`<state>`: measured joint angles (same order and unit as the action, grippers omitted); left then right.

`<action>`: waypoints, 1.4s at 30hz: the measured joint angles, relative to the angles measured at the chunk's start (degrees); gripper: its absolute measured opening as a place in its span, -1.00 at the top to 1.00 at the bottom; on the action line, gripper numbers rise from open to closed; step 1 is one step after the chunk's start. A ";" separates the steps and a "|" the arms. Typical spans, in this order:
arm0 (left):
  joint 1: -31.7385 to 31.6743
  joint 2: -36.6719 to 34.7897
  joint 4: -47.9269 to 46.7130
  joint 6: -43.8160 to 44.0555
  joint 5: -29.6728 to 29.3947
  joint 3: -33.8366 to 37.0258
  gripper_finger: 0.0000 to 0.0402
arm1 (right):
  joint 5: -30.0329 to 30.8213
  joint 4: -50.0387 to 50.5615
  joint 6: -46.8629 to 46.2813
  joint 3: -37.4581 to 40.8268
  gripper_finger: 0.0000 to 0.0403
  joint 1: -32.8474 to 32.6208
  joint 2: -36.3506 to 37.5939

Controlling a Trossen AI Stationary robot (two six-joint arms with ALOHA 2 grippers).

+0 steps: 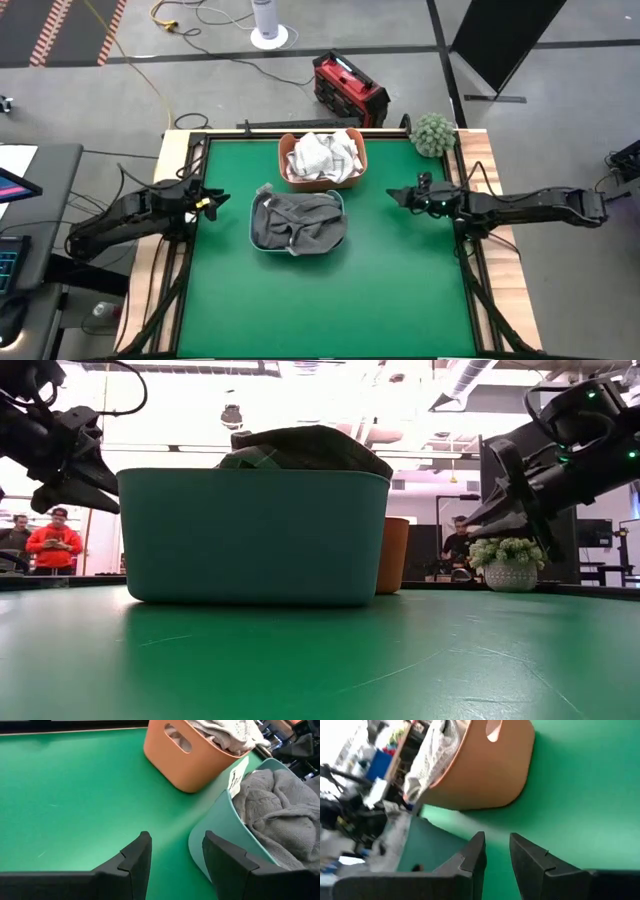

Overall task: Sort towels by color in basket
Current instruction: Return to Home Position

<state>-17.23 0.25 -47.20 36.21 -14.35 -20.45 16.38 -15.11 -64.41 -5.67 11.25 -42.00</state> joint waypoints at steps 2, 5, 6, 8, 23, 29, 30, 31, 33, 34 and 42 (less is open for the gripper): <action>0.01 0.00 -0.01 0.00 0.02 0.00 0.17 | 0.00 0.26 3.17 0.00 0.43 0.00 0.00; 0.00 0.00 0.02 0.00 0.02 0.00 0.17 | 0.02 0.30 6.56 0.00 0.43 0.02 0.00; 0.00 0.00 0.02 0.00 0.02 0.00 0.17 | 0.02 0.28 7.39 0.00 0.43 0.02 0.00; 0.02 0.00 0.02 0.00 0.02 0.00 0.17 | 0.02 0.33 7.74 0.00 0.43 0.02 0.00; 0.00 0.00 0.04 0.02 0.05 0.00 0.17 | 0.26 0.30 7.92 0.00 0.43 0.02 0.00; 0.02 0.00 0.05 0.02 0.06 0.00 0.17 | 0.24 0.30 7.91 0.00 0.43 0.02 0.00; 0.02 0.00 0.07 0.02 0.06 0.00 0.17 | 0.26 0.30 7.92 0.00 0.43 0.02 0.00; 0.01 0.00 0.06 0.02 0.06 0.00 0.17 | 0.24 0.30 7.92 0.00 0.43 0.02 0.00; 0.02 0.00 0.05 0.02 0.06 0.00 0.17 | 0.24 0.30 7.90 0.00 0.43 0.02 0.00; 0.01 0.00 0.06 0.02 0.06 0.00 0.17 | 0.24 0.30 7.91 0.00 0.43 0.04 0.00; 0.01 0.00 0.06 0.02 0.06 0.00 0.17 | 0.23 0.30 7.90 0.00 0.43 0.02 0.00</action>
<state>-17.23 0.25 -47.14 36.23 -14.29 -20.45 16.62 -14.81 -56.51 -5.67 11.27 -42.00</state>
